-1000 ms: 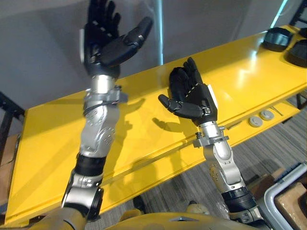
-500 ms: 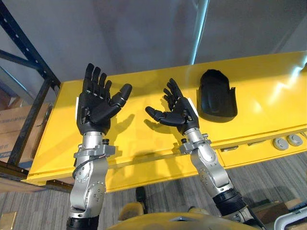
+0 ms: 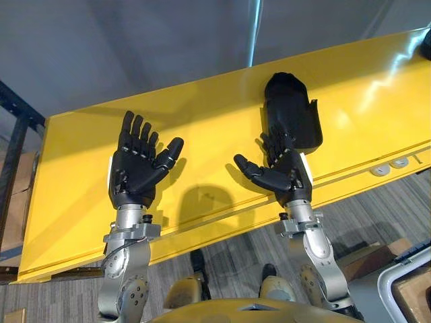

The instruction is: Walk over and take three plastic housings, then place them on the shelf

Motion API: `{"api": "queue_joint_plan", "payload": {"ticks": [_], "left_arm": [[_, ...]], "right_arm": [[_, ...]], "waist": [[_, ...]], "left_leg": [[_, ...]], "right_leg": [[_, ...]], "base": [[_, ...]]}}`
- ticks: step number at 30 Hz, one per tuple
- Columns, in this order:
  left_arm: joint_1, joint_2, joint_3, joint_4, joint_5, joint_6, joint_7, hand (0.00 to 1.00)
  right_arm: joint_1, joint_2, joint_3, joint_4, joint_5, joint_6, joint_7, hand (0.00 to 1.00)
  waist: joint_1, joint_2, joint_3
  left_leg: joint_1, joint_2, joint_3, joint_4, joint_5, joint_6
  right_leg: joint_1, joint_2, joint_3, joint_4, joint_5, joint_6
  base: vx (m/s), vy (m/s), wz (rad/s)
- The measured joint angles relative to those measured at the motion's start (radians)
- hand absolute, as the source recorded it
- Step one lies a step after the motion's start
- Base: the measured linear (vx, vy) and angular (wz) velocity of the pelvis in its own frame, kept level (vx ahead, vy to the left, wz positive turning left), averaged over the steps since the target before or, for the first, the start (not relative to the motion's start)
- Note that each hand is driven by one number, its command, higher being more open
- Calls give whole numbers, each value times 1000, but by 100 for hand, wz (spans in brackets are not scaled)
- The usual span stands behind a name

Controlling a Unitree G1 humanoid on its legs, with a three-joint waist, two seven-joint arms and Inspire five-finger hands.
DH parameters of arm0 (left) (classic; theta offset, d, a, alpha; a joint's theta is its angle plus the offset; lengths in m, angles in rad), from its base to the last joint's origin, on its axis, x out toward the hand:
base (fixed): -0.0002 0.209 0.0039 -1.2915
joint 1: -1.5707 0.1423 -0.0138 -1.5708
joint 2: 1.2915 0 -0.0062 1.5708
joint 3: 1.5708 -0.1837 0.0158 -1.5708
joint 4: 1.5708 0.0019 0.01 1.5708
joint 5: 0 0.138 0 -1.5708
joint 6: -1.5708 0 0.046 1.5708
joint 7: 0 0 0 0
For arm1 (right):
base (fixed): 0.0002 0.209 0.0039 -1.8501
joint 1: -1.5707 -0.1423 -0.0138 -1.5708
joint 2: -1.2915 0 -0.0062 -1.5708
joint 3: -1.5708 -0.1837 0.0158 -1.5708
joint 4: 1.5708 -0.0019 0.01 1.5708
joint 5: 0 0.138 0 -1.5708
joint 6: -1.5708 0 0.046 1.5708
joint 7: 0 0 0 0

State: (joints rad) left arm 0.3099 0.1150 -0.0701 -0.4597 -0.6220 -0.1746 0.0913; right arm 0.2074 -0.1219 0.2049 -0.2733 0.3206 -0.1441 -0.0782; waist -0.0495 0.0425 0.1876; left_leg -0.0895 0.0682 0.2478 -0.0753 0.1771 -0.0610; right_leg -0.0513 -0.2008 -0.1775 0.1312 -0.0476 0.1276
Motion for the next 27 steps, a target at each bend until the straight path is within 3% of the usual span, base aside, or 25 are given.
{"api": "queue_joint_plan", "payload": {"ticks": [14,23,26,27], "left_arm": [[-46,1,-17,38,-8,0,-7,100],[12,-5,-11,38,-36,28,10,100],[67,-26,9,48,-38,28,-2,100],[94,-33,30,61,-42,28,-11,100]], "right_arm": [[-74,-50,-117,59,-2,-36,-32,100],[-62,-63,-135,64,11,-44,167,100],[-49,-70,-111,64,50,-44,221,100],[-51,-75,-97,65,49,-44,231,100]], "waist": [[-7,21,65],[-6,22,65],[10,24,67],[25,36,71]], "left_leg": [[-1,14,-3,7,-3,-4],[-1,20,-69,23,5,-2],[-21,34,-110,65,-4,-16],[-54,55,-130,123,-9,-17]], "right_leg": [[-9,11,1,25,-19,-14],[42,14,-66,29,-39,-11],[60,26,-105,52,-68,-29],[39,42,-112,116,-90,-52]], "base": [[17,-13,-1],[39,-27,20],[-11,-74,43],[-82,-148,42]]}}
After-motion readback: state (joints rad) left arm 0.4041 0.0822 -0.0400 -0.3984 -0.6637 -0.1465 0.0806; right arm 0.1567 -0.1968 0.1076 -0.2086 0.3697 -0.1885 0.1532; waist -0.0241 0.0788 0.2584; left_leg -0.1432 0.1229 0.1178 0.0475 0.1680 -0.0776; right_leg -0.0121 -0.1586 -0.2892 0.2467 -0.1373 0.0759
